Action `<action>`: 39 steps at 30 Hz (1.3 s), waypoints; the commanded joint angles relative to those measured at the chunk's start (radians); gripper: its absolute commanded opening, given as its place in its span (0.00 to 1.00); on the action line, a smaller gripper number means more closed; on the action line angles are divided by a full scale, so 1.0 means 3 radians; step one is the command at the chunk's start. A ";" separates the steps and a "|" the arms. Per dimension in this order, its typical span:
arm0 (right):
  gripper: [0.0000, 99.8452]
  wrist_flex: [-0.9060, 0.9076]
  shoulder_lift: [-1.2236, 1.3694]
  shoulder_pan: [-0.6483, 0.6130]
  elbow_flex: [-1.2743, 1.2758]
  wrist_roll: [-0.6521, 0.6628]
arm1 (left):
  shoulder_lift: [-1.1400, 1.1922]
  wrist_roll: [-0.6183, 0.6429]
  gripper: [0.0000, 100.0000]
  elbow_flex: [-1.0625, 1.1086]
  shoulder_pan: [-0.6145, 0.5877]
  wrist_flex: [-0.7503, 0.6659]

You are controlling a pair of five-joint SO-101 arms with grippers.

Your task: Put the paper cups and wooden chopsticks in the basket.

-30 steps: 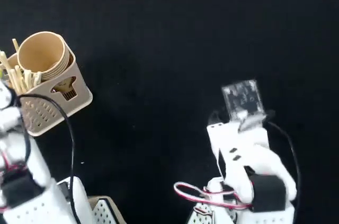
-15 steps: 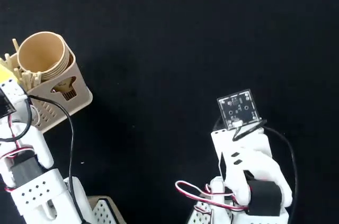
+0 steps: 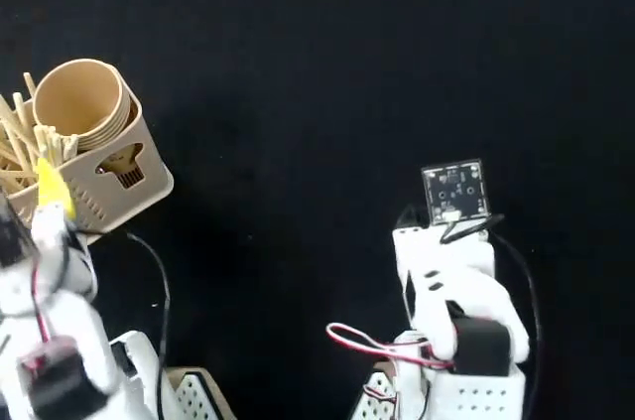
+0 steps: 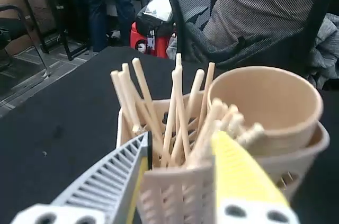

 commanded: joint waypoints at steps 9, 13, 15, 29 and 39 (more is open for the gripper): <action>0.05 -0.0547 -0.0008 0.0015 0.0918 -0.0143 | -0.0563 0.0026 0.03 0.0749 0.0754 0.0685; 0.01 -0.0547 -0.0008 0.0015 0.1112 -0.0143 | -0.0552 0.0005 0.03 0.0821 0.0770 0.0670; 0.01 -0.0547 -0.0008 0.0036 0.1194 -0.0143 | -0.0547 0.0005 0.03 0.0882 0.0734 0.0665; 0.01 -0.0609 -0.0008 -0.0041 0.1476 -0.0143 | -0.0537 0.0005 0.03 0.2309 0.0765 0.0435; 0.01 -0.0609 -0.0008 -0.0051 0.1476 -0.0148 | -0.0537 0.0010 0.03 0.2355 0.0775 0.0813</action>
